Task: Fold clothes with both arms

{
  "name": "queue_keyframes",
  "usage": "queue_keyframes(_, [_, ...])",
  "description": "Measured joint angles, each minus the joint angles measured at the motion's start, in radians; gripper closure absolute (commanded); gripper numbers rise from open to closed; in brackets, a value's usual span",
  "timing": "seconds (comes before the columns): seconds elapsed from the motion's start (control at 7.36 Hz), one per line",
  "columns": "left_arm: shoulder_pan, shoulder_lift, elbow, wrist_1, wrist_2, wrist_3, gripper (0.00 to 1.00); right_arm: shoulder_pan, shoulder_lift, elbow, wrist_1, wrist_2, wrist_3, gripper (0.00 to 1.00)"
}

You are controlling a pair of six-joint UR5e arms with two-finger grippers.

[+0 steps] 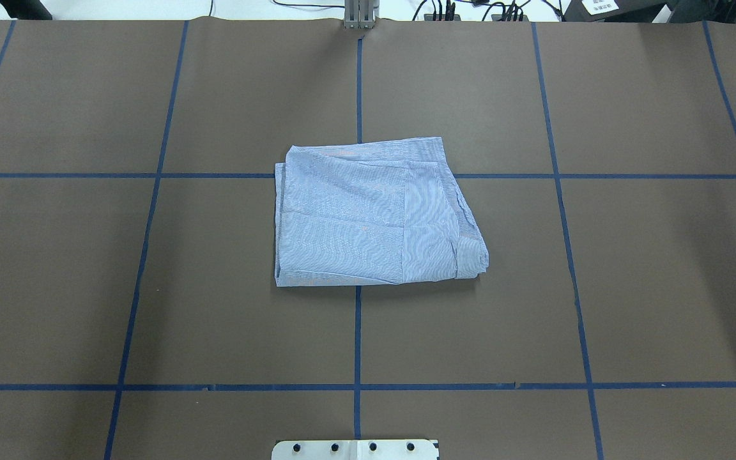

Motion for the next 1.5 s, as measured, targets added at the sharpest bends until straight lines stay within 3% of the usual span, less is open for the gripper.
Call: queue_keyframes(1.5, [0.0, 0.0, 0.0, 0.0, 0.0, 0.0, 0.0, 0.0, -0.008, 0.001, 0.021, 0.0, 0.003, 0.0])
